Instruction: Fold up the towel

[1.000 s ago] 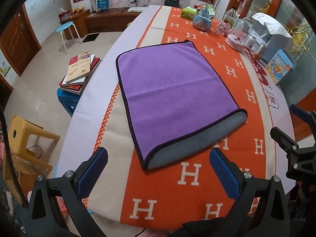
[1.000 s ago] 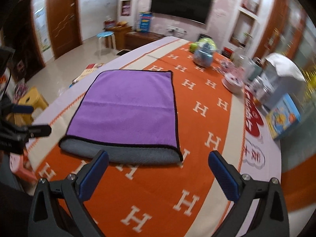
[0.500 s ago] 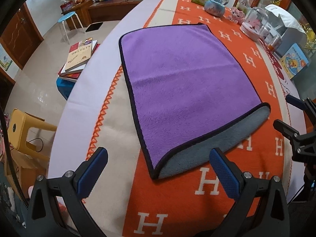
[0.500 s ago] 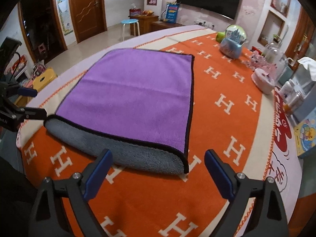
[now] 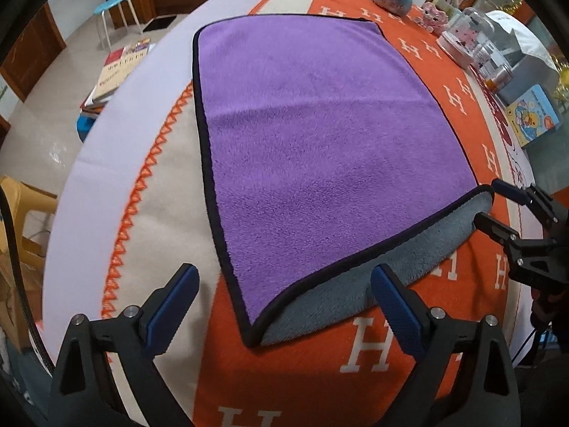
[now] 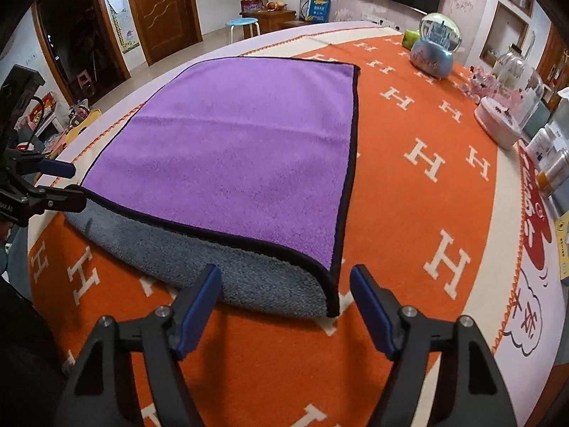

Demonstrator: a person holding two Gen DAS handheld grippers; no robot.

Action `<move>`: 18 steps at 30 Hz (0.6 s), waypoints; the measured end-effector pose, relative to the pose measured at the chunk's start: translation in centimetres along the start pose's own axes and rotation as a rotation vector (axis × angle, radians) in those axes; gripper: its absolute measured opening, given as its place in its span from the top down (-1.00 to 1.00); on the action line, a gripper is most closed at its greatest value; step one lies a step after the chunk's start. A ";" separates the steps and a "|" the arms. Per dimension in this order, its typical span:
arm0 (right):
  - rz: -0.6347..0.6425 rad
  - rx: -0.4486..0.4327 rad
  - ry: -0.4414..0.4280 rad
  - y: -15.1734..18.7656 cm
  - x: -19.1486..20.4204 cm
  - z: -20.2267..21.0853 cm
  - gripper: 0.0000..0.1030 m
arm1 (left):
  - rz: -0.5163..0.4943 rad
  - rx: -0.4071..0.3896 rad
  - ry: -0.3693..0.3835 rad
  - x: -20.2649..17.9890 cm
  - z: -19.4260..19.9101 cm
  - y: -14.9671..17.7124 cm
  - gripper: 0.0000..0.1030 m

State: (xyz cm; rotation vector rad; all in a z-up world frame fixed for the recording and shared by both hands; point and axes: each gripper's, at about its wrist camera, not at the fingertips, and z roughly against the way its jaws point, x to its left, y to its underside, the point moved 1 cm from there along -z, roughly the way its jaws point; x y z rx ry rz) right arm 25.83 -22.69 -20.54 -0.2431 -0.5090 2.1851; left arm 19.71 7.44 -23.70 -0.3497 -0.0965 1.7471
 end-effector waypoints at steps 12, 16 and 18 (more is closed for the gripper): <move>-0.034 0.007 -0.016 0.4 -0.8 0.0 0.27 | 0.025 0.038 0.005 0.2 -0.3 0.4 -0.23; -0.041 0.009 -0.009 0.6 -1.0 0.3 0.49 | 0.042 0.033 0.023 0.6 0.3 0.6 0.03; -0.046 0.013 -0.003 0.6 -1.2 0.4 0.64 | 0.037 0.038 0.029 0.6 0.4 0.7 0.21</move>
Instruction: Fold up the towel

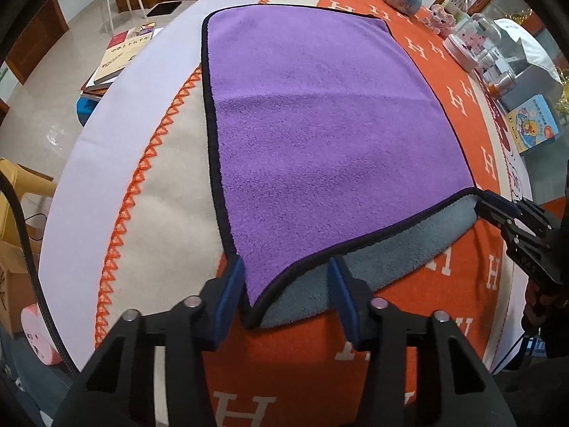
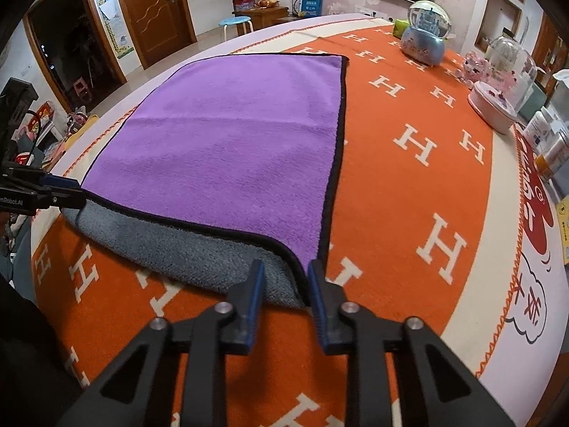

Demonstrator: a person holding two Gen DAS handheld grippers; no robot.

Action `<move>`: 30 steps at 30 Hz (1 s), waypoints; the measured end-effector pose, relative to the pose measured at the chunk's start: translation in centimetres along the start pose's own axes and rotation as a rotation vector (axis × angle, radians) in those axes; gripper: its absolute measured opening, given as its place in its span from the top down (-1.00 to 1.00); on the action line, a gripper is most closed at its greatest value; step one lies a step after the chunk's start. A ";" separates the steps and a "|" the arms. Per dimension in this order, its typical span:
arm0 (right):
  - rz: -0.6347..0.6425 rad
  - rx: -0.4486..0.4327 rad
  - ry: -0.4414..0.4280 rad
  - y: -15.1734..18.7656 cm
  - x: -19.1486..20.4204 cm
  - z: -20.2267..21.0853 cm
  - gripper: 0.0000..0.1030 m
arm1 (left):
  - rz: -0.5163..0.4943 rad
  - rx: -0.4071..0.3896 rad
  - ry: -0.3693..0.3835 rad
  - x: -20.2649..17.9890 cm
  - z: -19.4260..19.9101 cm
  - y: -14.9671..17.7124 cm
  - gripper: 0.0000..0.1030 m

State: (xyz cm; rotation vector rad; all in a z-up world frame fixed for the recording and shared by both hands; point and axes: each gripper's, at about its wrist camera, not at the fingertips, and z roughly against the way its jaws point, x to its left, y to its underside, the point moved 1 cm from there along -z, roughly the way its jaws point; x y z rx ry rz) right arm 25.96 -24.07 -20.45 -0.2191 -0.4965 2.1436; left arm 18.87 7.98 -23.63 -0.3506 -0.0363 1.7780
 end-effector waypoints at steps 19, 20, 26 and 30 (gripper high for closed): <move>-0.004 -0.021 0.015 -0.7 -0.3 1.0 0.92 | -0.043 0.014 0.003 -0.2 0.8 0.4 0.91; 0.001 -0.025 0.017 -0.9 -0.2 1.2 0.92 | -0.037 0.018 0.003 -0.1 1.0 0.3 0.91; 0.006 -0.053 0.036 -2.6 -0.1 2.8 0.92 | -0.047 -0.025 0.012 -0.3 3.9 -1.0 0.91; 0.007 -0.097 0.058 -4.3 0.0 4.3 0.92 | -0.066 -0.076 0.015 -0.4 6.1 -2.4 0.91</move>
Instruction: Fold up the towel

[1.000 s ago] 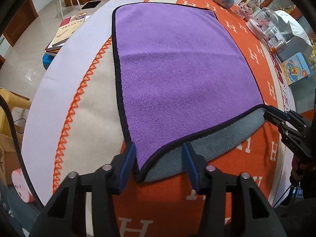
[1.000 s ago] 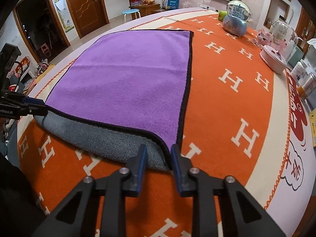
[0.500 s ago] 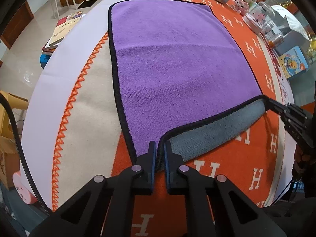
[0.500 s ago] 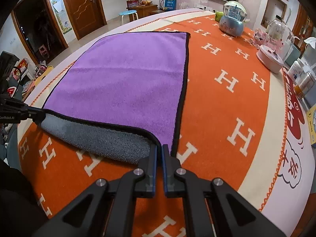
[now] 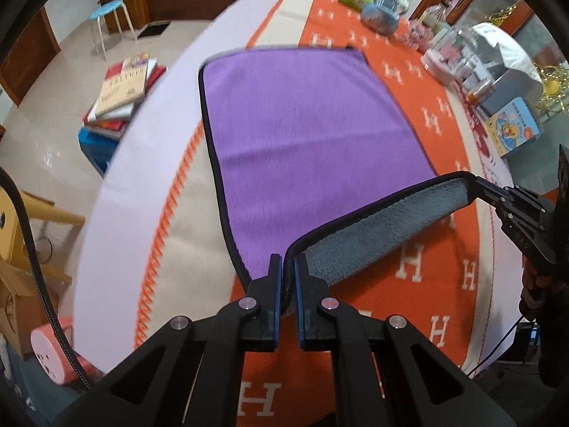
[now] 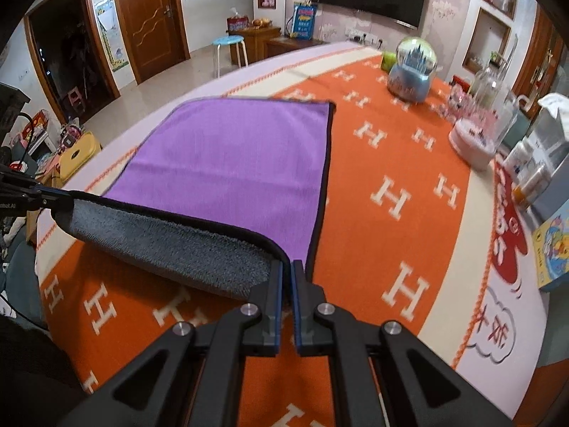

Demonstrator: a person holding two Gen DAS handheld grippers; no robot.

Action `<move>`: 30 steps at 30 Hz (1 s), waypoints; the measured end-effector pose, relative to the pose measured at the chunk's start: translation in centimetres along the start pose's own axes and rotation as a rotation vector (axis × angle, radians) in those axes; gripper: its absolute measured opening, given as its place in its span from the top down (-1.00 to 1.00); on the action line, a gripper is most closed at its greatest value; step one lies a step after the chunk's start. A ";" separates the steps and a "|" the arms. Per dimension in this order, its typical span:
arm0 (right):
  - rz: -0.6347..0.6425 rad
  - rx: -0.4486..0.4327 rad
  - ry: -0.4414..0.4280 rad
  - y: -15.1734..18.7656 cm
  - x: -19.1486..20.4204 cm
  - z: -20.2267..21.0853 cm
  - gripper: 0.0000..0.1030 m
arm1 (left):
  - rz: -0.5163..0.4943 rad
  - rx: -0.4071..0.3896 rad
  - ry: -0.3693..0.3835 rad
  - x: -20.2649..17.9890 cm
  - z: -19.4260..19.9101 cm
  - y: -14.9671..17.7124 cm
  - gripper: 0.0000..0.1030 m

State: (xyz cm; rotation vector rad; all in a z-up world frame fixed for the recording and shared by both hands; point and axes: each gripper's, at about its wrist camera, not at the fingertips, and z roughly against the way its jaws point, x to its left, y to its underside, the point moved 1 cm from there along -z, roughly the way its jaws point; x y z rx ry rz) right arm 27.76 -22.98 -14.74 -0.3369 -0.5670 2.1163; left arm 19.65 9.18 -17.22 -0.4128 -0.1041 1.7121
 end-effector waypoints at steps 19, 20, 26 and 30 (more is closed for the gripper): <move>0.019 -0.312 0.109 -11.0 0.2 2.5 0.92 | -0.085 -0.330 -0.101 1.7 7.4 -10.1 0.92; 0.016 -0.327 0.115 -11.4 0.1 2.4 0.92 | -0.086 -0.350 -0.112 1.7 7.4 -10.6 0.92; 0.053 -0.398 0.207 -13.2 0.7 0.2 0.92 | -0.099 -0.519 -0.174 1.8 6.5 -12.3 0.93; 0.091 -0.426 0.255 -13.8 1.0 -1.9 0.92 | -0.070 -0.533 -0.197 2.3 4.1 -13.6 0.93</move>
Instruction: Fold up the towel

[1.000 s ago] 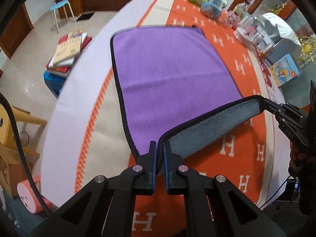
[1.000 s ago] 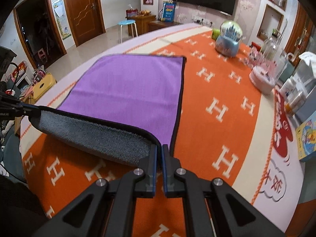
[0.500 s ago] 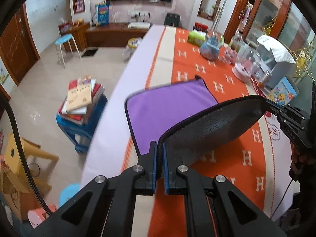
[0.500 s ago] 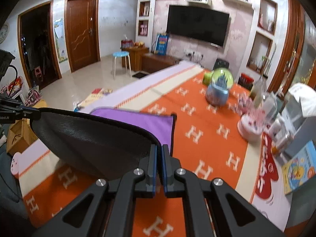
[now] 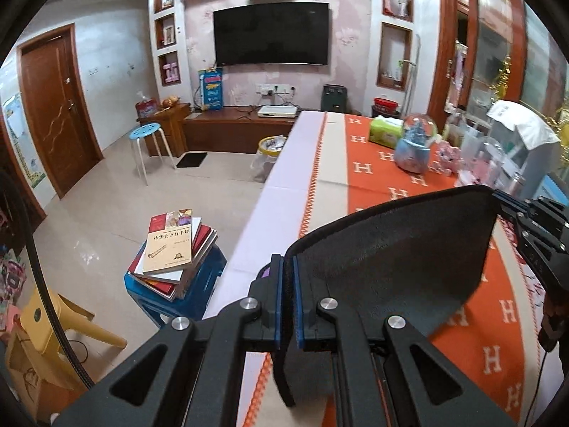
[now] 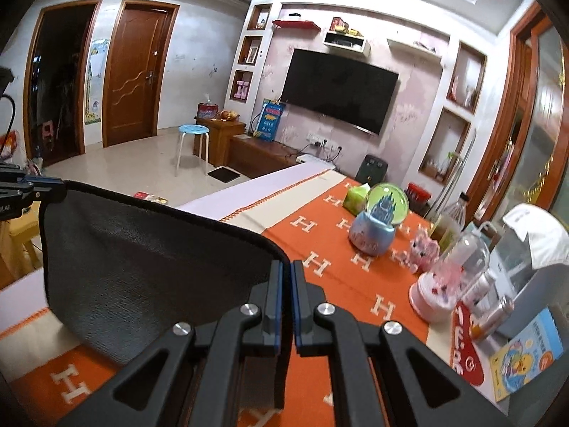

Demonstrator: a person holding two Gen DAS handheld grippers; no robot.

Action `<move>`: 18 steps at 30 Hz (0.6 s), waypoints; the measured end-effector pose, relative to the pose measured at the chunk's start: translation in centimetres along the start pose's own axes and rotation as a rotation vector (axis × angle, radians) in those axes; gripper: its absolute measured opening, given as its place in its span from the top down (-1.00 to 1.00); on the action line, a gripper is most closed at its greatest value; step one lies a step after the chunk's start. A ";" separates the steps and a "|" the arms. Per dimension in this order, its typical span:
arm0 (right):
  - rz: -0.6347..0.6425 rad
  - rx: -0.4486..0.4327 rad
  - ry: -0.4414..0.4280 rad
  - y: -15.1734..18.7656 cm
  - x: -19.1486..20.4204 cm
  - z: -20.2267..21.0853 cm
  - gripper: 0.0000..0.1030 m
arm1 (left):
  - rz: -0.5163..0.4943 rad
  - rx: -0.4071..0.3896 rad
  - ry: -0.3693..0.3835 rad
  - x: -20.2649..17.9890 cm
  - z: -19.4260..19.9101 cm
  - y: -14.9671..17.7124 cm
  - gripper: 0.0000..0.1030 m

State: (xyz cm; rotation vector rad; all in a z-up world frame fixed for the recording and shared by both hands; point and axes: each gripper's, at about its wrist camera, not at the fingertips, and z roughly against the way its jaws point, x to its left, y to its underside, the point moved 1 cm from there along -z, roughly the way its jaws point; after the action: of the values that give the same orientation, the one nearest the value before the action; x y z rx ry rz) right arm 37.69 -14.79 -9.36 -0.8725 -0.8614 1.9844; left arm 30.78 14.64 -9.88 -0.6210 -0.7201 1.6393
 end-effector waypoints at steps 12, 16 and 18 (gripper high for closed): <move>-0.100 -0.002 -0.014 1.6 -0.5 -5.8 0.89 | 0.083 0.025 -0.026 1.7 -7.1 1.2 0.91; -0.114 0.021 -0.034 1.7 -0.4 -6.9 0.82 | 0.105 0.044 -0.033 2.1 -8.1 1.0 0.82; -0.119 0.032 -0.044 1.7 -0.4 -7.4 0.75 | 0.109 0.046 -0.036 2.2 -8.2 0.9 0.71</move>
State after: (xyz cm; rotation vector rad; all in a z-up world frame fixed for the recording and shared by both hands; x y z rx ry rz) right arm 43.16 -14.02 -14.52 -0.7448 -0.8840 1.9146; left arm 35.86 17.71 -16.05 -0.6078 -0.6829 1.7673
